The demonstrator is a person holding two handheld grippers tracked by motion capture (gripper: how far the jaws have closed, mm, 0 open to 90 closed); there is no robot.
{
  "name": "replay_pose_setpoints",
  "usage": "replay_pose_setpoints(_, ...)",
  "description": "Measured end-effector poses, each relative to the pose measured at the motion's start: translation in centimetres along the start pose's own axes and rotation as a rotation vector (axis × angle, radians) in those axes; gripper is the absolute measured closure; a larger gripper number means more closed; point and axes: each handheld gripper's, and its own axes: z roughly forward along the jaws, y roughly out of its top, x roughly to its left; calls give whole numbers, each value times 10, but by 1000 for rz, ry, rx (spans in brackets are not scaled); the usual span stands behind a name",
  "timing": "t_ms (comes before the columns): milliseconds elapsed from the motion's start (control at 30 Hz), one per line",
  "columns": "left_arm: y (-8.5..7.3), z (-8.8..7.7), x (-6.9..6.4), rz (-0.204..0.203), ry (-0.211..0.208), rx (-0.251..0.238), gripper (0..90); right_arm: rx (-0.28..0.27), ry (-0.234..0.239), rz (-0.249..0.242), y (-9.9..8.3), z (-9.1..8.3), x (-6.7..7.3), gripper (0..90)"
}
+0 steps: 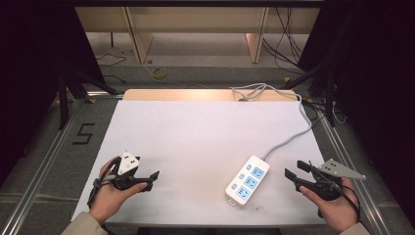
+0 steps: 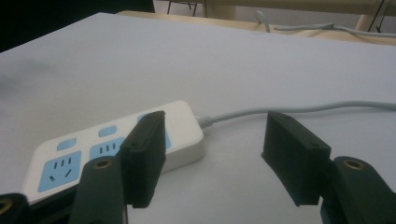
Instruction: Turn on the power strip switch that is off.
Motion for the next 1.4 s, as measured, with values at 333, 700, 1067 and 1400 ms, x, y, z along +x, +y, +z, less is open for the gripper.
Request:
replay_pose_setpoints(333,-1,1,1,-1,7,9,166,-2,-18,0,4,-5,0,505)
replay_pose_setpoints(700,-1,2,3,-5,10,14,172,-5,-63,-39,19,-10,3,859)
replay_pose_setpoints(1067,-1,3,3,-6,14,20,174,21,-54,-48,24,-8,0,900)
replay_pose_setpoints(1400,0,4,3,-3,9,24,176,46,-22,-46,32,-2,3,900)
